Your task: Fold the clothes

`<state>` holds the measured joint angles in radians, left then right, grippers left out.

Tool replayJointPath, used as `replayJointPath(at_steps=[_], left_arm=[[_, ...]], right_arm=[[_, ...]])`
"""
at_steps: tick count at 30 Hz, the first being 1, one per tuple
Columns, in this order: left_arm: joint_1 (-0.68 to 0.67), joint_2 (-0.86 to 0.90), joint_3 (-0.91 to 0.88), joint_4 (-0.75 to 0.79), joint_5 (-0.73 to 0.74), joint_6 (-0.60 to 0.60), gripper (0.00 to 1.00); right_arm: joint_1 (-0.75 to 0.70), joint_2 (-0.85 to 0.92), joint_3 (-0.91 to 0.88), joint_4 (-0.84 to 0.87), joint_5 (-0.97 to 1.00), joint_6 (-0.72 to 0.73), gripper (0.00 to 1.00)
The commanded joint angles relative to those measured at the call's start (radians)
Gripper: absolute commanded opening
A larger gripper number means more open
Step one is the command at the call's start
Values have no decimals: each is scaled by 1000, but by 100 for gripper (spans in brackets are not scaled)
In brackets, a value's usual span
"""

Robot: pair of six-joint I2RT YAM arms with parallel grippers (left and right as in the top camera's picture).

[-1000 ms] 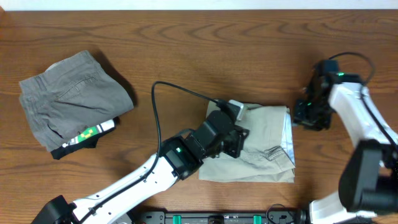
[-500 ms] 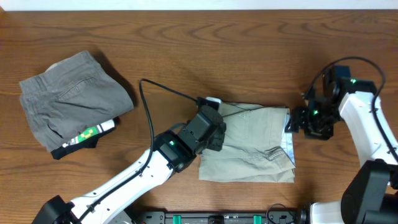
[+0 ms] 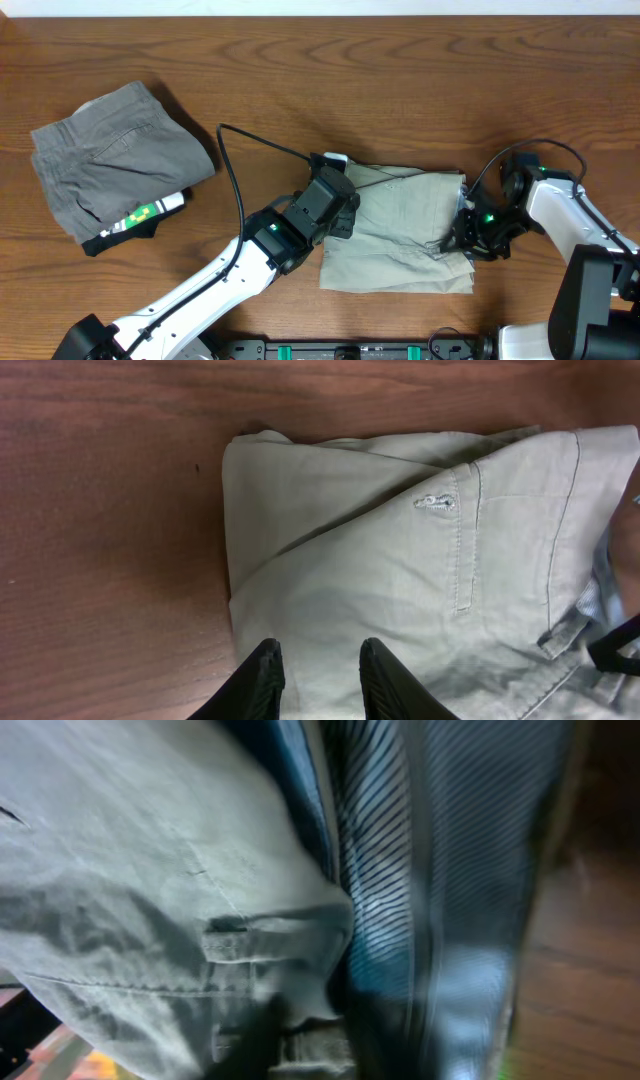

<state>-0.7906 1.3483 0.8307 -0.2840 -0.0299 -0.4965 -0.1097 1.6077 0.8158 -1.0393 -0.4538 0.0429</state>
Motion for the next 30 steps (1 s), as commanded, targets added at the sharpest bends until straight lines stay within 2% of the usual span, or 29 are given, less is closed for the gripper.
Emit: replayJointPath(at_steps=[1, 3, 7, 13, 22, 30], left_arm=[[4, 5, -8, -11, -15, 13, 29], [4, 5, -8, -19, -6, 13, 31], [4, 5, -9, -34, 27, 13, 35], [4, 11, -9, -31, 48, 13, 38], [4, 129, -8, 90, 178, 52, 38], [4, 174, -8, 115, 179, 59, 38]], right_arm=[[6, 2, -8, -6, -17, 2, 1], [5, 2, -8, -22, 58, 85, 1], [5, 2, -8, -47, 327, 282, 1], [6, 2, -10, -43, 420, 376, 6], [6, 2, -13, 3, 431, 384, 9], [23, 2, -13, 45, 423, 382, 9]])
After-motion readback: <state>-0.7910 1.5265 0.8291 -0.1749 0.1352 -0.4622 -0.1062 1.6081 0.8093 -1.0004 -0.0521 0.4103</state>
